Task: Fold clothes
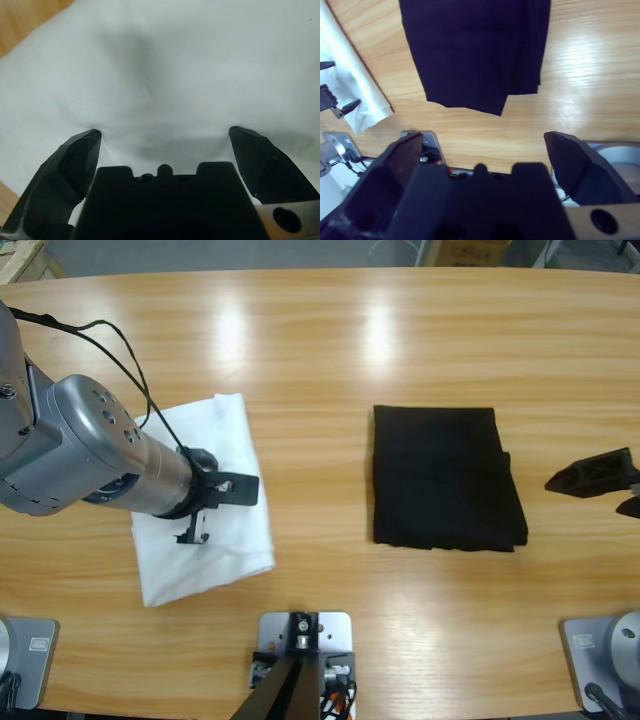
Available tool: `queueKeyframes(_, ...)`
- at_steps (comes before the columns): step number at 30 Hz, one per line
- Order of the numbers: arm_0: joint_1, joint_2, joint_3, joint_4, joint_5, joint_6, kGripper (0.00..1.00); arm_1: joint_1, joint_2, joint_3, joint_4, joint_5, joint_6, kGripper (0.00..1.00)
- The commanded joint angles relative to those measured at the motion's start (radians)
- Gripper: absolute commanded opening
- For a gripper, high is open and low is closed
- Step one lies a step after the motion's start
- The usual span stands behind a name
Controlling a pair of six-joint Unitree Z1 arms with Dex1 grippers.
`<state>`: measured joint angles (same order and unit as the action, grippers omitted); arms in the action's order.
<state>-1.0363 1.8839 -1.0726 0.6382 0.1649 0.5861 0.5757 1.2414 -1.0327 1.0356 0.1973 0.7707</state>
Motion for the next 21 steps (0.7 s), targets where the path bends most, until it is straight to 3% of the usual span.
queueKeyframes(1,-0.013,-0.145,-0.181,0.068,-0.137,-0.001,0.996,-0.166,0.006,0.132,-0.137,0.074,-0.084,1.000)
queueKeyframes(5,-0.019,-0.103,-0.328,0.228,-0.250,0.078,0.996,-0.348,0.057,0.232,-0.282,0.182,-0.214,1.000)
queueKeyframes(8,-0.019,-0.022,-0.390,0.250,-0.323,0.033,0.968,-0.443,0.138,0.326,-0.414,0.269,-0.267,1.000)
queueKeyframes(12,0.029,0.140,-0.518,0.243,-0.515,-0.421,0.954,-0.513,0.166,0.335,-0.440,0.309,-0.266,1.000)
queueKeyframes(14,0.063,0.203,-0.537,0.163,-0.630,-0.655,0.954,-0.525,0.154,0.380,-0.471,0.311,-0.229,1.000)
queueKeyframes(16,0.071,0.236,-0.536,0.094,-0.643,-0.825,0.954,-0.525,0.128,0.467,-0.583,0.311,-0.185,0.999)
queueKeyframes(21,0.096,0.285,-0.505,0.071,-0.640,-0.975,0.954,-0.525,0.144,0.559,-0.710,0.320,-0.135,0.996)
